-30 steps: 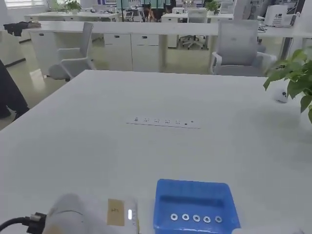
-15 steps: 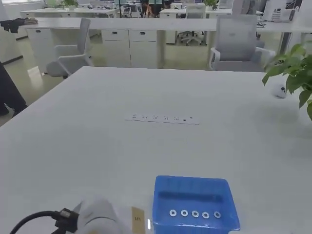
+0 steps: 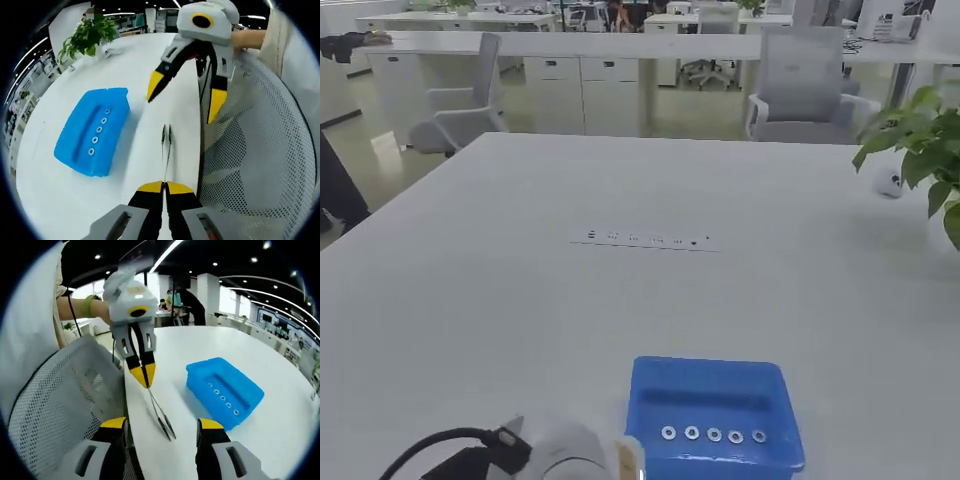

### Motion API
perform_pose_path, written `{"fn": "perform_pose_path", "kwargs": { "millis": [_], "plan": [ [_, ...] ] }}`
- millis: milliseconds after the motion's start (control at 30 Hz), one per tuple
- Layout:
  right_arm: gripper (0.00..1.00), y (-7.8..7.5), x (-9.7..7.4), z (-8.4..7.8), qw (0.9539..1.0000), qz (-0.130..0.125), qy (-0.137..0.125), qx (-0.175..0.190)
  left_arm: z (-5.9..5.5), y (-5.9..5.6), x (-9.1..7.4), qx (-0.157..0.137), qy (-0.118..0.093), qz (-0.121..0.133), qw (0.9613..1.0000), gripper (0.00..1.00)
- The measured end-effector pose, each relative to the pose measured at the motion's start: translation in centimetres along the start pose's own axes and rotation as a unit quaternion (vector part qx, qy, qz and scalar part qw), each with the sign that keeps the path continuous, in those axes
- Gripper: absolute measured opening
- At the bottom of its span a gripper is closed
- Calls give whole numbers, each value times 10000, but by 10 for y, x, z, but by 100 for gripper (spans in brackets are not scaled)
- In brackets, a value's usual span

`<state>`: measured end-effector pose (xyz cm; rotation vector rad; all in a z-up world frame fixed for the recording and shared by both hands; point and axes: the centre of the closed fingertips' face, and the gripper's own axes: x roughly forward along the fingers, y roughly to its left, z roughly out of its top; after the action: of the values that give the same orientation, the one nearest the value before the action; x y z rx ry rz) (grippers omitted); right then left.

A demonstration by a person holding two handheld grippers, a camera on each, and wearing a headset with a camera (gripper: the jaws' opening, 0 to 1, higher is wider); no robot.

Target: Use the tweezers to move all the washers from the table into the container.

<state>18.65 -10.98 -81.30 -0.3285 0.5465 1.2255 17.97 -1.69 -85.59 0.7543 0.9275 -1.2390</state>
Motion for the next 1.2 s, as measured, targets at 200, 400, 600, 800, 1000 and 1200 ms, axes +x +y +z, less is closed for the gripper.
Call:
{"fn": "perform_pose_path", "kwargs": {
  "millis": [200,400,600,800,1000,1200],
  "plan": [
    [58,-31,-44,2,9955,-823,-286,360,-9,6,15,330,576,-67,9978,0],
    [64,-59,-89,13,9812,-1607,-939,517,-10,4,20,329,819,-170,9960,0],
    [82,-78,-127,33,9469,-2359,-2008,857,-11,3,22,329,1029,-154,9940,0],
    [90,-86,-146,49,9176,-2701,-2719,1056,-13,3,22,230,1197,-130,9925,0],
    [96,-90,-144,52,9074,-2765,-2950,1147,-13,6,18,-186,946,46,9953,9],
    [96,-86,-137,49,9158,-2797,-2719,953,-5,11,-14,-1255,-299,793,9885,28]
  ]
}}
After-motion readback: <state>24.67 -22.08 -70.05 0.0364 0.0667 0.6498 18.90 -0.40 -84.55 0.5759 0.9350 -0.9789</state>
